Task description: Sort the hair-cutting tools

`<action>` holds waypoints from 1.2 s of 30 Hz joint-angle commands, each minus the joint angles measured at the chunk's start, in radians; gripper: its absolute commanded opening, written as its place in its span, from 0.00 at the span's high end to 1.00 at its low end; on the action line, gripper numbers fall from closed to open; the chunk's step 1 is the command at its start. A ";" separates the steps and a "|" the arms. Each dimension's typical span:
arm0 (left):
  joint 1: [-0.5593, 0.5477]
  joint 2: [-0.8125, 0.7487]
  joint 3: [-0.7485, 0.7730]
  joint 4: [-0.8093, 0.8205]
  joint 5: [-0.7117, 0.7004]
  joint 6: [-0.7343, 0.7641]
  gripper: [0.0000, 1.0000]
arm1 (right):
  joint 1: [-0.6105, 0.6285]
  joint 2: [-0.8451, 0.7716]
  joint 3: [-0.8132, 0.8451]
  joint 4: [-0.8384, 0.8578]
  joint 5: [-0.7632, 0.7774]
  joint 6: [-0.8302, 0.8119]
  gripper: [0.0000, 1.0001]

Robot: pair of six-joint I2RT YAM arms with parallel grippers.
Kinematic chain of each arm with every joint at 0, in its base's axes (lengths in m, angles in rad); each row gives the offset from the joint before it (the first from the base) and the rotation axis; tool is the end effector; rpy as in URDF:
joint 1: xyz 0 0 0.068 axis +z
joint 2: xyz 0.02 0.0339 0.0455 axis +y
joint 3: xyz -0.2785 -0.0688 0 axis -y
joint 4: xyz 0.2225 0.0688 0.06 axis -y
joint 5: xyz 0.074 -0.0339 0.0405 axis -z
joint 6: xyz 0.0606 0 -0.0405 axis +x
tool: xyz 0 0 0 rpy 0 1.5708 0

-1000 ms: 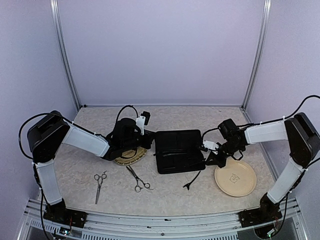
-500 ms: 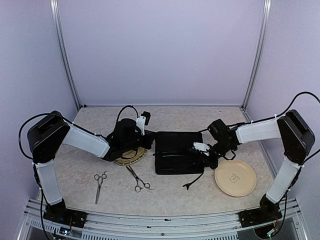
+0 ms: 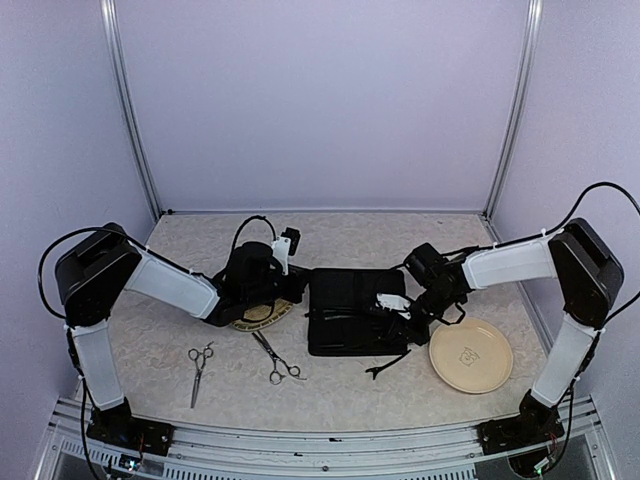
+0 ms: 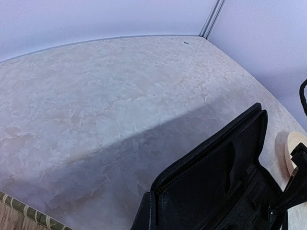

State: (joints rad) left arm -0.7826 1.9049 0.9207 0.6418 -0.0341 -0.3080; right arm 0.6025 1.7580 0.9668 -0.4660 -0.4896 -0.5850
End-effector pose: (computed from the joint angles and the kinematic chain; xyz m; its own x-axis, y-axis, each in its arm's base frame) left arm 0.2930 -0.2885 0.1793 -0.4336 0.0039 -0.9011 0.5777 0.7687 -0.2746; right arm 0.2395 0.1993 0.1498 -0.3112 -0.8056 -0.5042 -0.9494 0.2400 0.2026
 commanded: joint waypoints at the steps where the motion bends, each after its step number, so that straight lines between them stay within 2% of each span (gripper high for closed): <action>1: -0.007 -0.025 0.001 0.061 -0.003 -0.014 1.00 | 0.017 -0.004 0.004 -0.077 -0.041 -0.018 0.99; 4: -0.009 -0.026 0.000 0.062 -0.005 -0.014 1.00 | 0.018 0.009 0.006 -0.064 -0.055 0.010 1.00; 8: -0.011 -0.030 -0.005 0.056 -0.034 -0.027 1.00 | 0.022 0.040 0.023 -0.011 0.055 0.087 1.00; 14: -0.019 -0.056 -0.037 0.071 -0.123 -0.055 1.00 | 0.022 0.065 0.071 -0.023 0.098 0.130 1.00; 20: -0.026 -0.056 -0.049 0.085 -0.138 -0.084 1.00 | 0.021 0.060 0.081 -0.058 0.133 0.104 1.00; 36: -0.018 -0.068 -0.042 0.086 -0.127 -0.065 1.00 | -0.045 -0.010 -0.017 -0.042 0.221 0.067 1.00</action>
State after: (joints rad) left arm -0.8070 1.8778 0.8738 0.6632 -0.1501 -0.3664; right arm 0.5827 1.7554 0.9863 -0.4541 -0.3538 -0.5167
